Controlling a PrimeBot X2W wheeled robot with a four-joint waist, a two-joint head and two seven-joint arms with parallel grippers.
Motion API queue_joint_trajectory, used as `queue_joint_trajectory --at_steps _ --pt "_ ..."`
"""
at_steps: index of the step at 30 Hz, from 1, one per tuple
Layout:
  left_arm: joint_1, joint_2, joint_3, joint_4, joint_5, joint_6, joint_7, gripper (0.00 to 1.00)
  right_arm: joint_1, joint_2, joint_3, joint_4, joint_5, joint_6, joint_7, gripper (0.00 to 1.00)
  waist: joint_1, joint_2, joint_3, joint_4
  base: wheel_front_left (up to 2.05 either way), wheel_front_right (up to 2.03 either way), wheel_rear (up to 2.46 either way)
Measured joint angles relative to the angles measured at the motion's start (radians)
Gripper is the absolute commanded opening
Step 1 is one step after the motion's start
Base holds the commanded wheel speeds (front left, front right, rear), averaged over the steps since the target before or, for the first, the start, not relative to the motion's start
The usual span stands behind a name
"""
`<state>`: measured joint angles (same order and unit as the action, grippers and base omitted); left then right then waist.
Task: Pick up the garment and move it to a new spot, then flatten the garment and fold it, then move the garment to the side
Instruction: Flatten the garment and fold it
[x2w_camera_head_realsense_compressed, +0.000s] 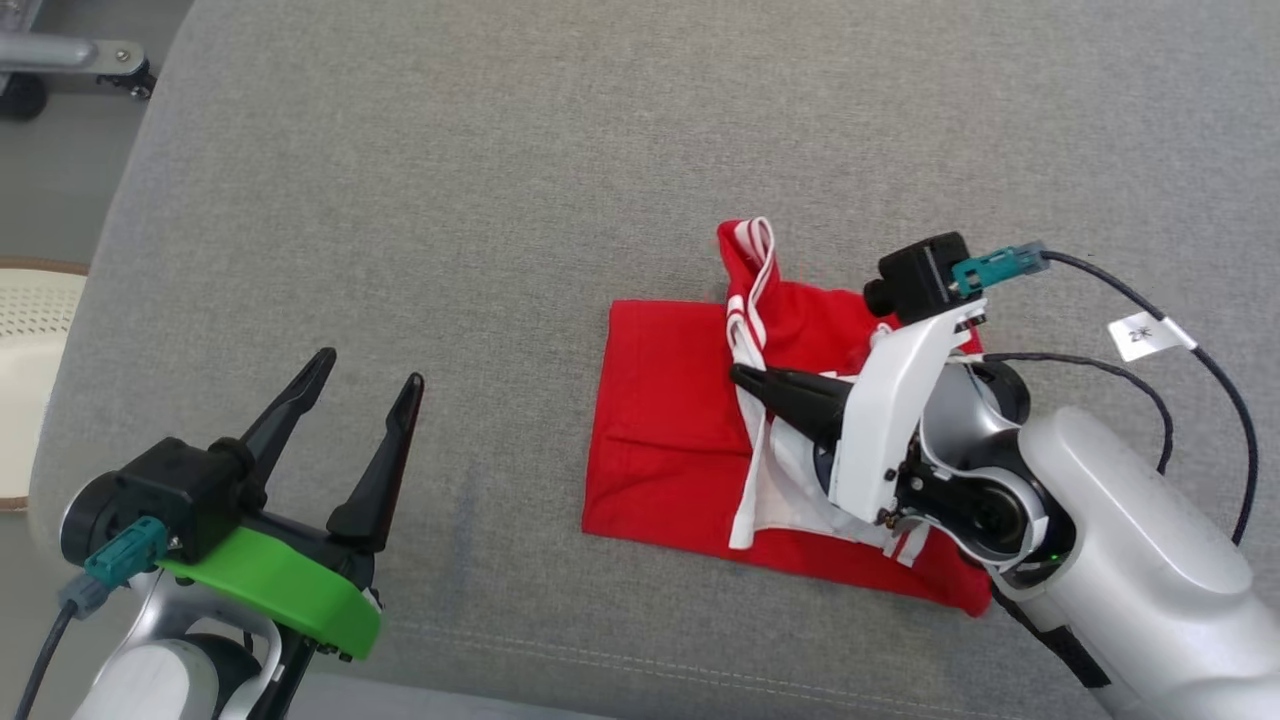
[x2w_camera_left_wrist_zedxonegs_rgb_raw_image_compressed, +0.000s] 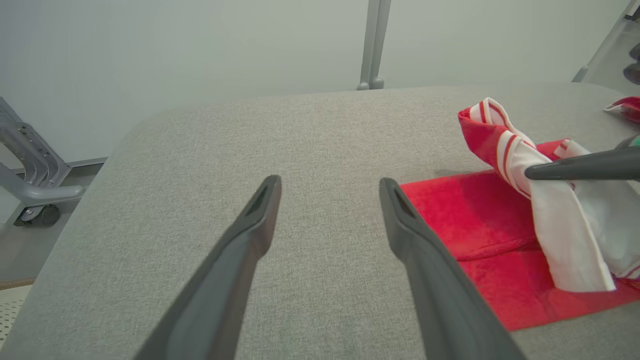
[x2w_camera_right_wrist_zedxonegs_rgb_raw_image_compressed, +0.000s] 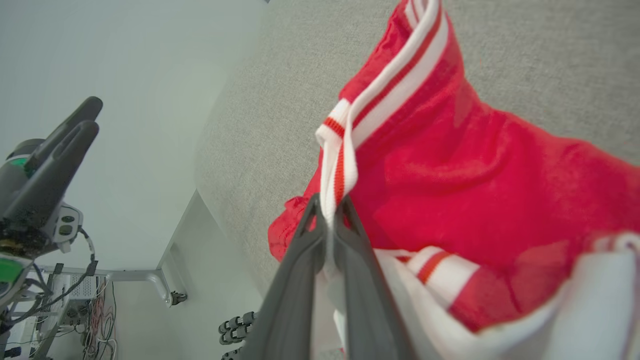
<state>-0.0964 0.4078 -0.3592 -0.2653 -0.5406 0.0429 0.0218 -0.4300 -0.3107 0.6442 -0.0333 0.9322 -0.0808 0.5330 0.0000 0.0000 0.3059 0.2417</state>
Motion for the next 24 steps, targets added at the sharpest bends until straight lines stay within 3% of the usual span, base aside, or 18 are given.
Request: queue_joint_trajectory --at_steps 11,20,21,22,24 --pt "-0.006 -0.017 0.002 0.041 0.000 0.002 -0.001 1.00 -0.045 0.093 0.056 0.085 -0.019 -0.010 0.015 0.00 0.0000 0.0000 -0.004 0.081 0.00 0.00 0.00" --pt "-0.006 -0.022 0.003 0.059 0.000 0.002 -0.007 1.00 -0.075 0.131 0.066 0.160 -0.037 -0.020 0.015 0.00 0.0000 0.0000 -0.005 0.089 0.00 0.00 0.00" --pt "-0.006 -0.022 0.004 0.060 0.000 0.002 -0.007 1.00 -0.079 0.135 0.064 0.167 -0.037 -0.020 0.015 0.11 0.0000 0.0000 -0.004 0.089 0.00 0.00 0.00" --pt "-0.006 -0.023 0.004 0.061 0.000 0.002 -0.012 1.00 -0.081 0.140 0.062 0.174 -0.037 -0.023 0.015 1.00 0.0000 0.0000 -0.004 0.088 0.00 0.00 0.00" --pt "-0.006 -0.024 0.007 0.064 0.000 0.002 -0.015 1.00 -0.083 0.153 0.052 0.184 -0.037 -0.027 0.008 1.00 0.0000 0.0000 -0.003 0.086 0.00 0.00 0.00"
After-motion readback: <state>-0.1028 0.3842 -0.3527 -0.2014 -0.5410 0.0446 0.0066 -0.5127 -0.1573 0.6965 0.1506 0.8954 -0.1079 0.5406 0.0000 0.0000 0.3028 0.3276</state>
